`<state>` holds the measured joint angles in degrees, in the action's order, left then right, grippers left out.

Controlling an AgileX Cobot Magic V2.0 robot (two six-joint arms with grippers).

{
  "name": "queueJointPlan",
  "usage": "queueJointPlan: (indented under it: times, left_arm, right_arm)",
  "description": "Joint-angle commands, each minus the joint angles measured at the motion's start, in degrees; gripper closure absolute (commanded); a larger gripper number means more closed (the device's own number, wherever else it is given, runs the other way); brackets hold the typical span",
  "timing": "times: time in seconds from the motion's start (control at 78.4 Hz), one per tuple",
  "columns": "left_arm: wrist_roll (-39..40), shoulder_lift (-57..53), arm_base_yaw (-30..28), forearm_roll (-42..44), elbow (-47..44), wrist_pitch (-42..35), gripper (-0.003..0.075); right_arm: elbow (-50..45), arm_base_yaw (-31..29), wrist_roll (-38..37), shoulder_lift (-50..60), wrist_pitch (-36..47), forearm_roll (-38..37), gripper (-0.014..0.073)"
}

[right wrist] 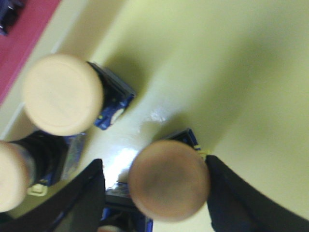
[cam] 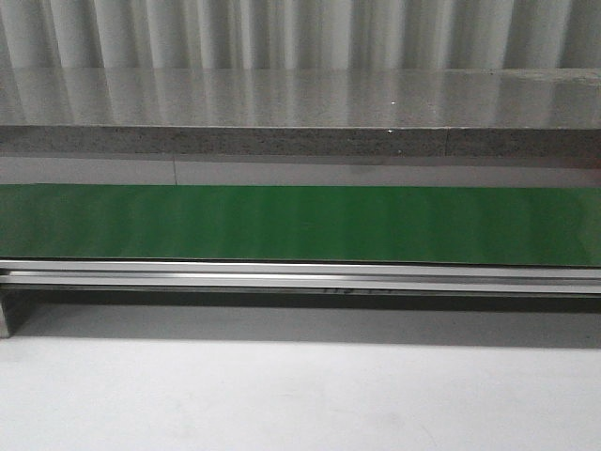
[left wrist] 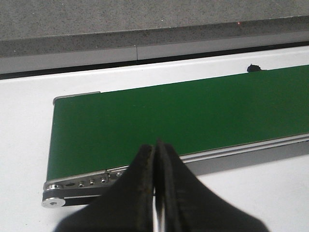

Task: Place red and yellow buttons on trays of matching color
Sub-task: 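Return the right gripper above the belt's far end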

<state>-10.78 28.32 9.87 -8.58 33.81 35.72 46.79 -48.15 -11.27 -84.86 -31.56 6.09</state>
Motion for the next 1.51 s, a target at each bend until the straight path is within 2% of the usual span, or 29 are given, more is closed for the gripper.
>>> queueJointPlan:
  times: [0.0, 0.281, 0.344, 0.459, 0.472, 0.663, 0.918, 1.161, 1.378, 1.492]
  left_arm:
    - [0.0, 0.1, 0.3, -0.7, 1.5, -4.3, 0.0741]
    - [0.0, 0.1, 0.3, -0.7, 1.5, -4.3, 0.0741]
    - [0.0, 0.1, 0.3, -0.7, 1.5, -4.3, 0.0741]
    - [0.0, 0.1, 0.3, -0.7, 1.5, -4.3, 0.0741]
    - [0.0, 0.1, 0.3, -0.7, 1.5, -4.3, 0.0741]
    - [0.0, 0.1, 0.3, -0.7, 1.5, -4.3, 0.0741]
    - [0.0, 0.1, 0.3, -0.7, 1.5, -4.3, 0.0741]
    - [0.0, 0.1, 0.3, -0.7, 1.5, -4.3, 0.0741]
    - [0.0, 0.1, 0.3, -0.7, 1.5, -4.3, 0.0741]
    - [0.0, 0.1, 0.3, -0.7, 1.5, -4.3, 0.0741]
  right_arm:
    - [1.2, -0.4, 0.1, 4.7, 0.4, 0.2, 0.0137]
    - [1.2, 0.0, 0.1, 13.1, -3.1, -1.2, 0.0137]
    - [1.2, 2.6, 0.5, 17.1, -4.2, -1.4, 0.0174]
    - [1.2, 7.0, 1.1, 19.8, -4.8, -1.8, 0.0307]
    - [1.2, 8.7, 1.1, 20.8, -4.9, -1.9, 0.0375]
    - [1.2, 20.1, 1.2, 24.5, -4.8, -2.4, 0.0663]
    - [1.2, 35.4, 1.4, 27.0, -4.6, -2.4, 0.0657]
    - [1.2, 45.4, 3.8, 34.2, -1.8, -2.4, 0.0657]
    - [-1.1, 46.8, 7.2, 40.5, -0.1, -2.7, 0.0659]
    - [-4.7, 46.5, 7.3, 44.6, 2.6, -5.7, 0.0659]
